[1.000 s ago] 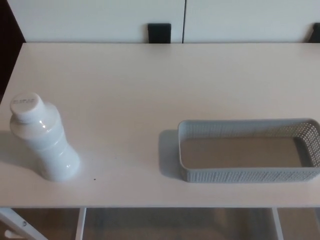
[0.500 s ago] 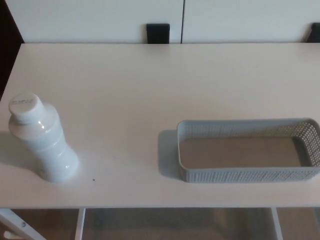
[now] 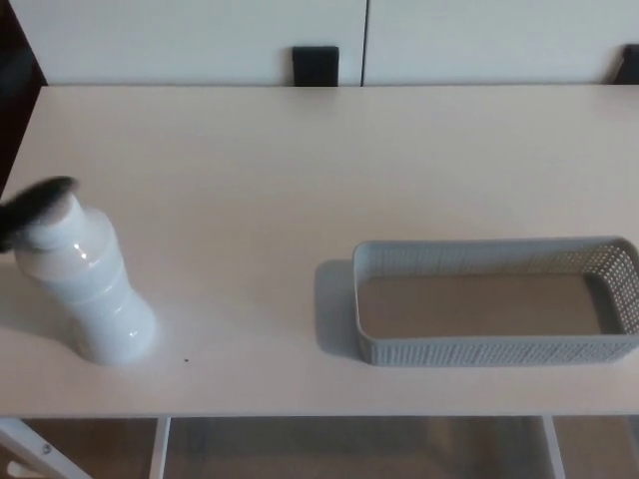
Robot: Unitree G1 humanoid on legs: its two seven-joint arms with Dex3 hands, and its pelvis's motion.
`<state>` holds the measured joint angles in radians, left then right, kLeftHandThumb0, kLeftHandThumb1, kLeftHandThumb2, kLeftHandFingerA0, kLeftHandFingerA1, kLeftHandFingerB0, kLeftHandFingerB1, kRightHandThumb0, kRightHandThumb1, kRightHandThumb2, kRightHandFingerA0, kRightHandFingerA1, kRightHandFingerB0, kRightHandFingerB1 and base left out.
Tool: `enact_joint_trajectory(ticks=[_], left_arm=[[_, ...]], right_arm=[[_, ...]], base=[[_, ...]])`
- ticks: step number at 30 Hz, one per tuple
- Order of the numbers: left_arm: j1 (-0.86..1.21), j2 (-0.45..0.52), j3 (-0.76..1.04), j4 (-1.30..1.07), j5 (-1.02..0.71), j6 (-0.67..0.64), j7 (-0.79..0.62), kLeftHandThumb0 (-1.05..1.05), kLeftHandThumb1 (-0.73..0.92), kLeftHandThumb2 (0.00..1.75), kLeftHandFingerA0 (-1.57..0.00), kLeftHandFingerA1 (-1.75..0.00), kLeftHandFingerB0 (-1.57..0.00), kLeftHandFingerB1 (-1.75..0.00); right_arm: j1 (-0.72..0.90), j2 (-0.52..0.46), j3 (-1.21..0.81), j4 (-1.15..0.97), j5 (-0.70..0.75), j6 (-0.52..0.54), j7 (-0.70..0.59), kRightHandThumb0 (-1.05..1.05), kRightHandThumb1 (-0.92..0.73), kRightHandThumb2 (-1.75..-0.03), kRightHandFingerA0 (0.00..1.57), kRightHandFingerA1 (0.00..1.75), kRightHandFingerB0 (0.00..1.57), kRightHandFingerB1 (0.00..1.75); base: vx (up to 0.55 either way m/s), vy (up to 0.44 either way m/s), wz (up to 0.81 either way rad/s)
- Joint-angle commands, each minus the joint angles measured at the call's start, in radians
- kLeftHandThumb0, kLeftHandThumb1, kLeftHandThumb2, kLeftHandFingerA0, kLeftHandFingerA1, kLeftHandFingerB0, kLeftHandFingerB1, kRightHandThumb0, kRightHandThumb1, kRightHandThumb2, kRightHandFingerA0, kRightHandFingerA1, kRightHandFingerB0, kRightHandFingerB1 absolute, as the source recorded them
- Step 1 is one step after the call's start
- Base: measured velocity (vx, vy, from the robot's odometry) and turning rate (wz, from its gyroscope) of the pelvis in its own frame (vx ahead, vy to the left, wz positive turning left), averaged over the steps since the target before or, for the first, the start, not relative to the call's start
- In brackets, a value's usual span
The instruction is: The robot walk up to a desk on which a bottle is kept on the left hand side and a container is kept on the right hand side. The robot uses its left hand to pick up the bottle and places it in the container.
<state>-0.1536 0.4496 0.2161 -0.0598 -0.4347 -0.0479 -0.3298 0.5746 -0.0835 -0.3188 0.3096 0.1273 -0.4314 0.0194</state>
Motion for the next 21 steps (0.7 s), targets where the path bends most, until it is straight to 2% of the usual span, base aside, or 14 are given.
enact_joint_trajectory(ticks=[1, 4, 7, 8, 9, 10, 13, 15, 17, 21], left_arm=[[-0.052, -0.084, -0.227, 0.098, 0.140, 0.167, 0.003, -0.50, 0.32, 0.75, -0.02, -0.37, -0.03, -0.26], [-0.048, -0.095, -0.254, 0.168, 0.168, 0.134, 0.007, -0.52, 0.32, 0.76, -0.02, -0.35, -0.01, -0.24], [-0.036, -0.097, -0.276, 0.206, 0.184, 0.117, 0.006, -0.53, 0.34, 0.75, -0.03, -0.34, -0.02, -0.23], [-0.034, -0.100, -0.282, 0.211, 0.188, 0.118, 0.007, -0.52, 0.34, 0.75, -0.03, -0.35, -0.03, -0.23], [-0.033, -0.102, -0.284, 0.212, 0.188, 0.119, 0.008, -0.52, 0.34, 0.75, -0.03, -0.35, -0.03, -0.23], [-0.031, -0.107, -0.286, 0.209, 0.185, 0.125, 0.006, -0.51, 0.34, 0.75, -0.03, -0.35, -0.03, -0.24], [-0.022, -0.120, -0.296, 0.214, 0.188, 0.116, 0.003, -0.53, 0.34, 0.76, -0.03, -0.35, -0.02, -0.24], [-0.019, -0.128, -0.299, 0.218, 0.192, 0.113, 0.002, -0.53, 0.34, 0.76, -0.03, -0.35, -0.02, -0.24], [-0.018, -0.134, -0.303, 0.220, 0.198, 0.113, 0.004, -0.54, 0.35, 0.76, -0.03, -0.36, -0.03, -0.24], [-0.022, -0.138, -0.302, 0.205, 0.206, 0.122, 0.006, -0.54, 0.35, 0.76, -0.03, -0.37, -0.03, -0.24]], right_arm=[[0.034, 0.002, -0.018, -0.070, 0.038, 0.039, 0.015, -0.22, -0.49, -1.27, 0.36, 0.82, 0.07, 0.63], [0.041, 0.006, -0.018, -0.101, 0.037, 0.065, 0.013, -0.15, -0.47, -1.31, 0.36, 0.86, 0.03, 0.61], [0.042, 0.010, -0.019, -0.117, 0.047, 0.080, 0.020, -0.24, -0.48, -1.28, 0.38, 0.84, 0.08, 0.64], [0.040, 0.011, -0.020, -0.117, 0.046, 0.079, 0.021, -0.17, -0.44, -1.32, 0.39, 0.90, 0.03, 0.63], [0.039, 0.011, -0.019, -0.119, 0.046, 0.079, 0.021, -0.17, -0.44, -1.32, 0.39, 0.90, 0.03, 0.63], [0.038, 0.014, -0.018, -0.125, 0.050, 0.086, 0.022, -0.26, -0.48, -1.28, 0.39, 0.84, 0.09, 0.64], [0.033, 0.012, -0.014, -0.118, 0.039, 0.075, 0.023, -0.28, -0.46, -1.26, 0.42, 0.85, 0.13, 0.66], [0.033, 0.012, -0.012, -0.120, 0.032, 0.073, 0.022, -0.27, -0.46, -1.26, 0.42, 0.85, 0.13, 0.66], [0.032, 0.015, -0.013, -0.122, 0.034, 0.078, 0.020, -0.17, -0.48, -1.27, 0.38, 0.83, 0.09, 0.64], [0.041, 0.025, -0.015, -0.156, 0.043, 0.101, 0.011, -0.17, -0.46, -1.28, 0.38, 0.84, 0.09, 0.64]], base=[[0.00, 0.000, 0.00], [0.00, 0.000, 0.00], [0.00, 0.000, 0.00], [0.00, 0.000, 0.00], [0.00, 0.000, 0.00], [0.00, 0.000, 0.00], [0.00, 0.001, 0.02], [0.00, 0.000, 0.00], [0.00, 0.000, 0.00], [0.00, 0.000, 0.00]])
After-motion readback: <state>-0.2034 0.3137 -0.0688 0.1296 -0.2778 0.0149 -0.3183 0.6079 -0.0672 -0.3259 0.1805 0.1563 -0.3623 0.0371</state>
